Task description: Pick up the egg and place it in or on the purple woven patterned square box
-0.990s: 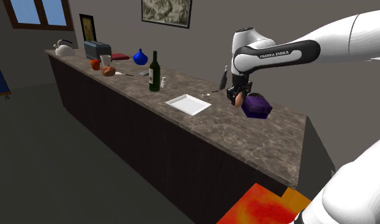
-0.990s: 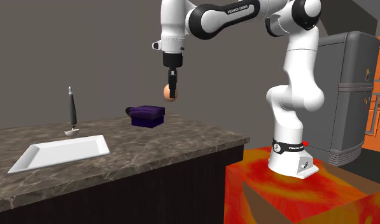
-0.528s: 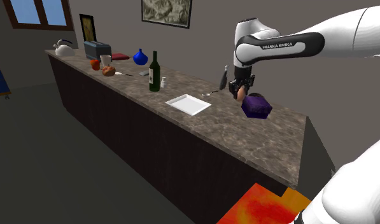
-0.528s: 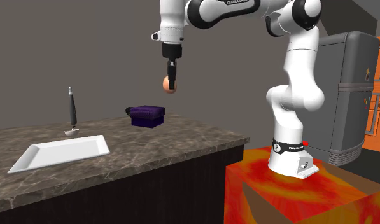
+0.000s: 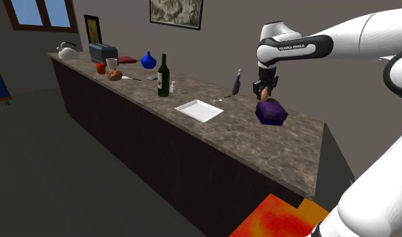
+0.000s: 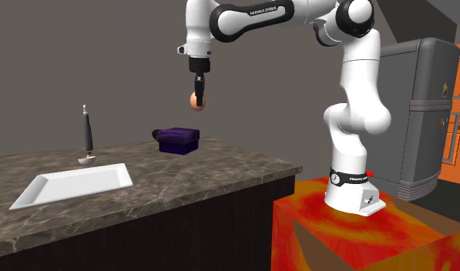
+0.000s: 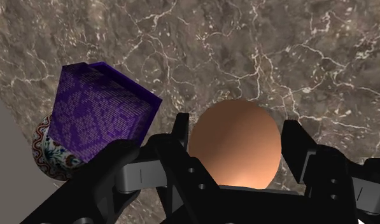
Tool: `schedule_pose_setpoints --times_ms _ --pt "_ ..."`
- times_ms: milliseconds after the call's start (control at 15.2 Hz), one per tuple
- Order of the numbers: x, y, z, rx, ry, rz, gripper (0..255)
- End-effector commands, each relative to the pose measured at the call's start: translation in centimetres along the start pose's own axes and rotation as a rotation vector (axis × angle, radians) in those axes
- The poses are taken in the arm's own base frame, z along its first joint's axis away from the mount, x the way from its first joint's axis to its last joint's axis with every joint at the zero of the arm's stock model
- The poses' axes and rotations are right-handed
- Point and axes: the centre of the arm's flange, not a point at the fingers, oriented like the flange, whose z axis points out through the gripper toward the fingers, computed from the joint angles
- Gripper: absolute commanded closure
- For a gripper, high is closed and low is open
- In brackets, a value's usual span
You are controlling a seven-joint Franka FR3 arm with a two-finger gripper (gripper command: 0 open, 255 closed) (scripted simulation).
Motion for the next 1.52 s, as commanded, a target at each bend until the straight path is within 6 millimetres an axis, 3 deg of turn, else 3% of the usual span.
schedule_pose_setpoints --times_ms 0,1254,1320,1452 --pt "1.1 2.4 0.7 -0.001 0.000 -0.001 255" --pt "10.0 24.9 7.2 -0.001 0.000 -0.001 255" --pt "10.3 25.7 7.4 -0.001 0.000 -0.001 255" --pt "10.2 25.4 8.5 -0.001 0.000 -0.001 255"
